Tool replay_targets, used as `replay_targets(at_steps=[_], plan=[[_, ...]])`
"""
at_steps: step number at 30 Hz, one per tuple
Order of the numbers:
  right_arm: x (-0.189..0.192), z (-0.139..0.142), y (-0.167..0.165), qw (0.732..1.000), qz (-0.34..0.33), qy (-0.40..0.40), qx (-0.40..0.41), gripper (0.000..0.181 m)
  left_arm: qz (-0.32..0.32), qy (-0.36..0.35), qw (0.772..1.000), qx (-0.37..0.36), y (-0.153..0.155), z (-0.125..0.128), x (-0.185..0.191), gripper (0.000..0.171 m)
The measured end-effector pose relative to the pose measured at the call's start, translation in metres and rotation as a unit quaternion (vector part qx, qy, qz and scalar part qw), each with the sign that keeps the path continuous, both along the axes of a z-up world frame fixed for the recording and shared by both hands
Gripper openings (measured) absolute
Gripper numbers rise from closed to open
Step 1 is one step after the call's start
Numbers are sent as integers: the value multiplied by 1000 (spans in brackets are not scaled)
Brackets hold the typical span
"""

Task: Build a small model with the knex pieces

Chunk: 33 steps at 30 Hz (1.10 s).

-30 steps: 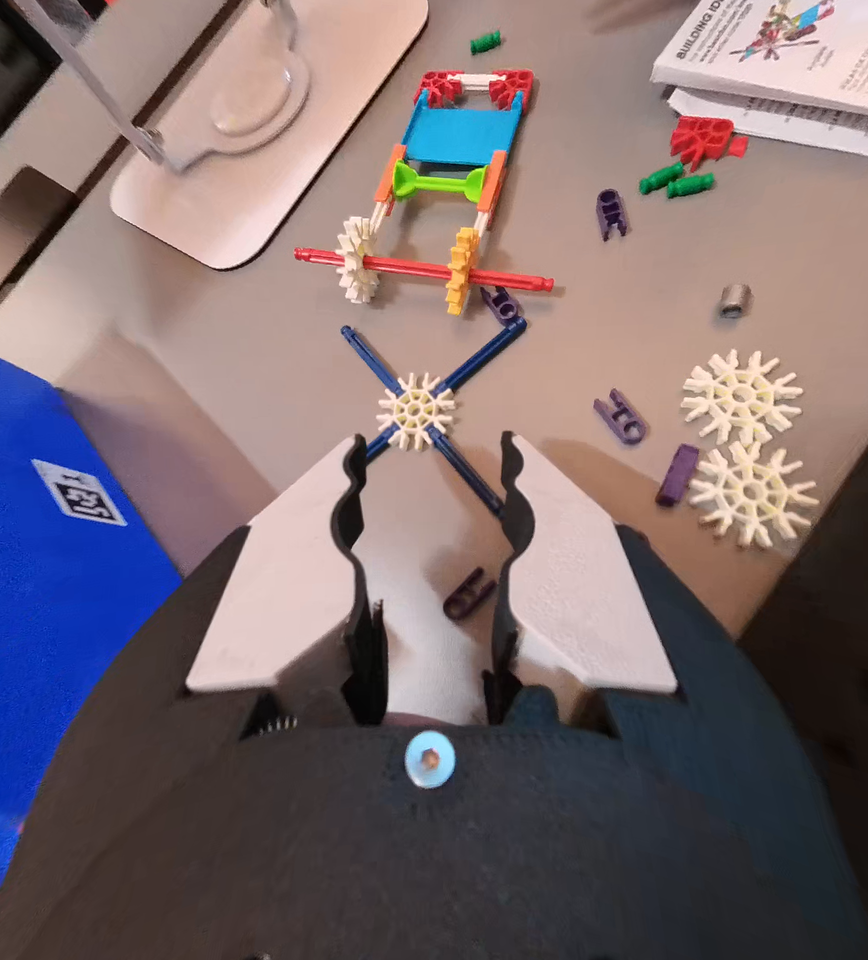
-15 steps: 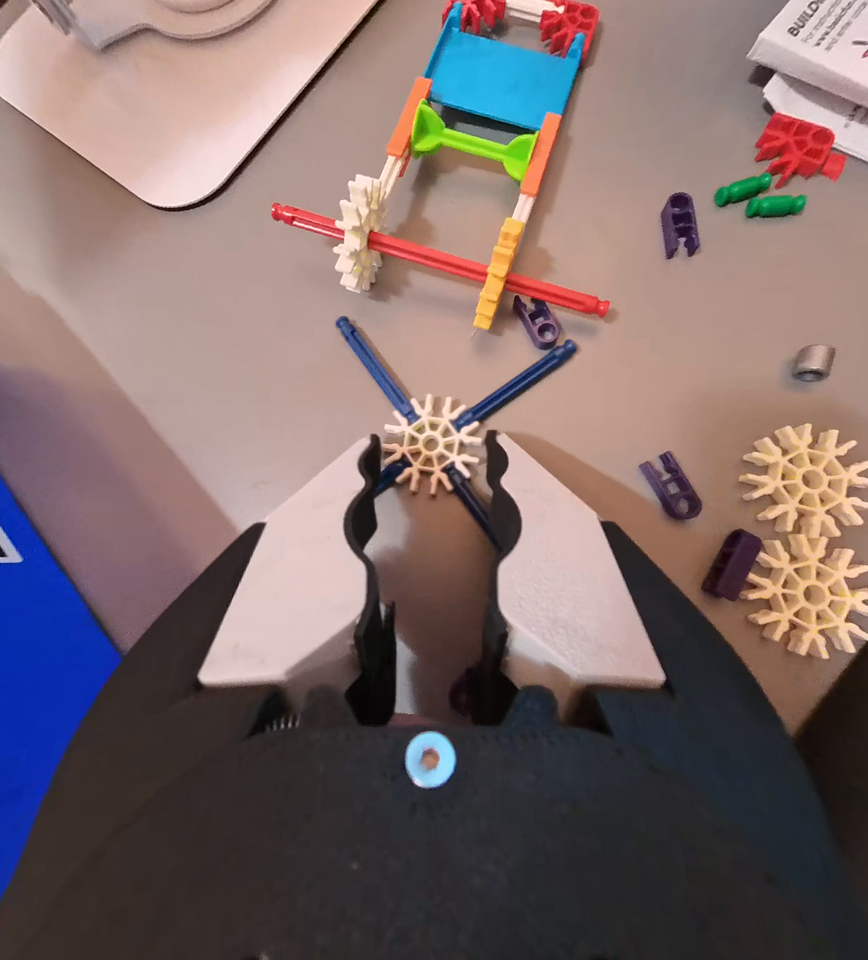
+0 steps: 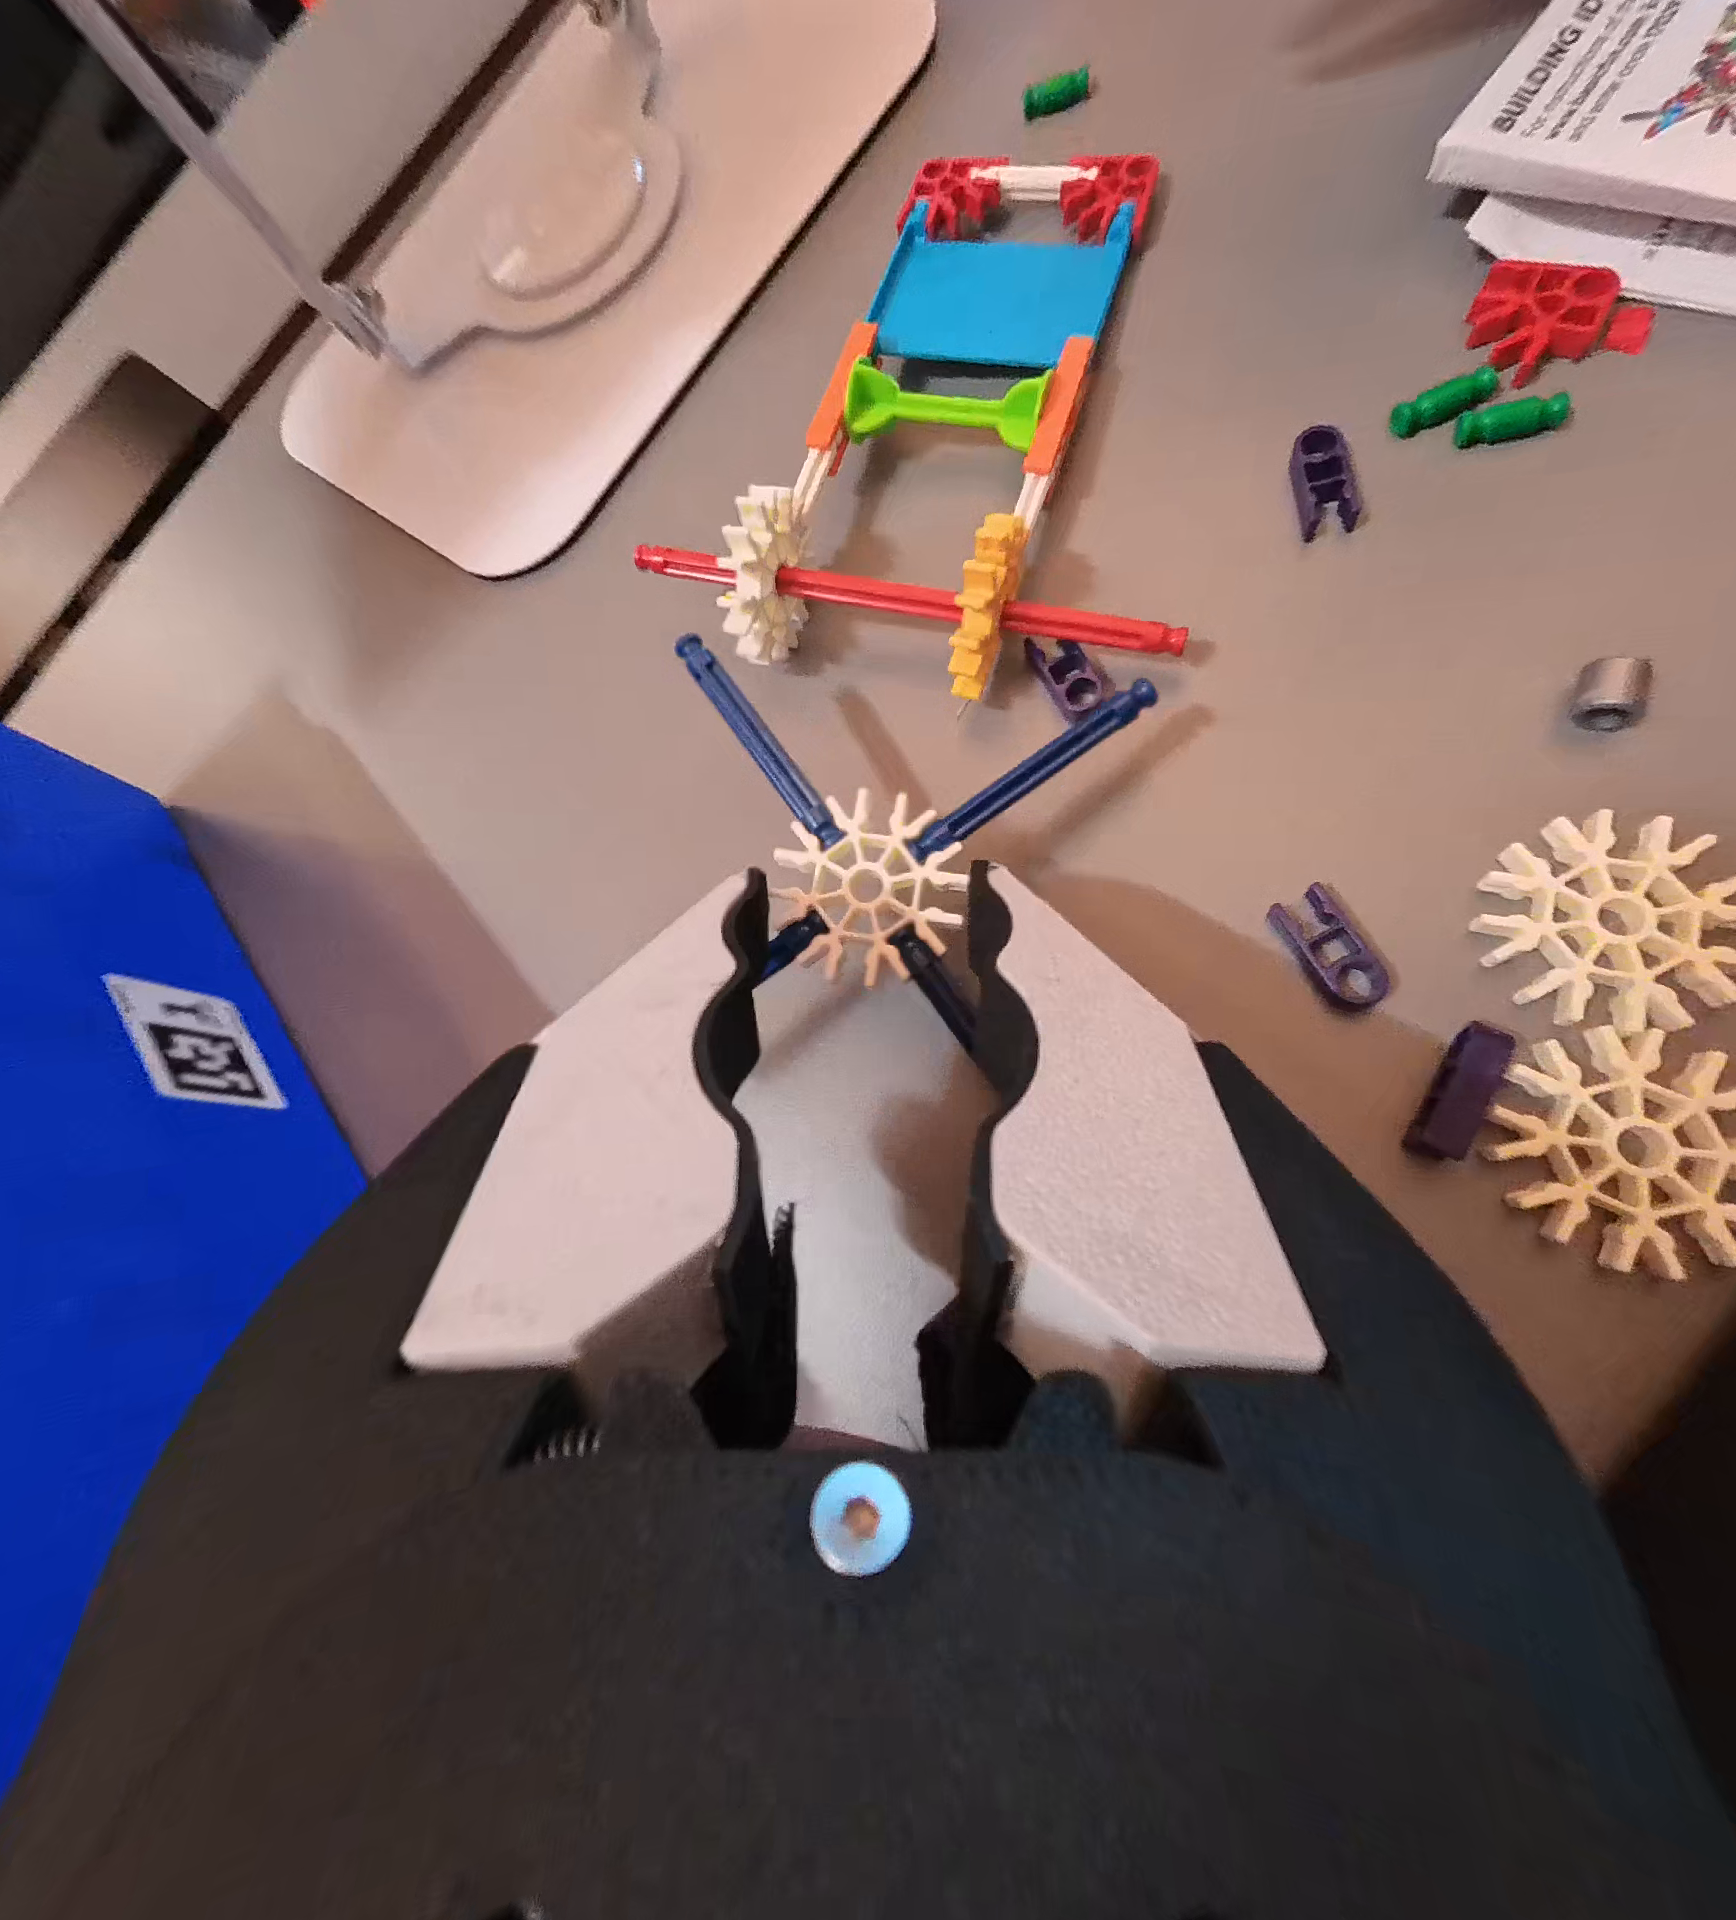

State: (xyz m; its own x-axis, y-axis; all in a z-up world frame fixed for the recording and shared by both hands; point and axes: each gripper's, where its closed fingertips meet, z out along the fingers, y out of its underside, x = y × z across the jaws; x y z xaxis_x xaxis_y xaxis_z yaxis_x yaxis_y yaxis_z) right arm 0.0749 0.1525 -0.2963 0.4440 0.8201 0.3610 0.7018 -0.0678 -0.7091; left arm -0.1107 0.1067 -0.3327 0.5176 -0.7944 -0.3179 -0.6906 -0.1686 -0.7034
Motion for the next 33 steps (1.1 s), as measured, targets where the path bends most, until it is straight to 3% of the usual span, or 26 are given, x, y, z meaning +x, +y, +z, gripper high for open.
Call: replay_targets(at_steps=[5,18,33], plan=[[-1,0,-1,1000,3,-1,0,7,-3,10,999,43,-3,8,-2,36],[-1,-3,-3,1000,6,-5,-7,9,-26,28,999,-6,-12,-9,-4,37],[-3,-9,-4,1000,13,1,-23,12,-19,20,1000,8,-5,-11,-6,36]])
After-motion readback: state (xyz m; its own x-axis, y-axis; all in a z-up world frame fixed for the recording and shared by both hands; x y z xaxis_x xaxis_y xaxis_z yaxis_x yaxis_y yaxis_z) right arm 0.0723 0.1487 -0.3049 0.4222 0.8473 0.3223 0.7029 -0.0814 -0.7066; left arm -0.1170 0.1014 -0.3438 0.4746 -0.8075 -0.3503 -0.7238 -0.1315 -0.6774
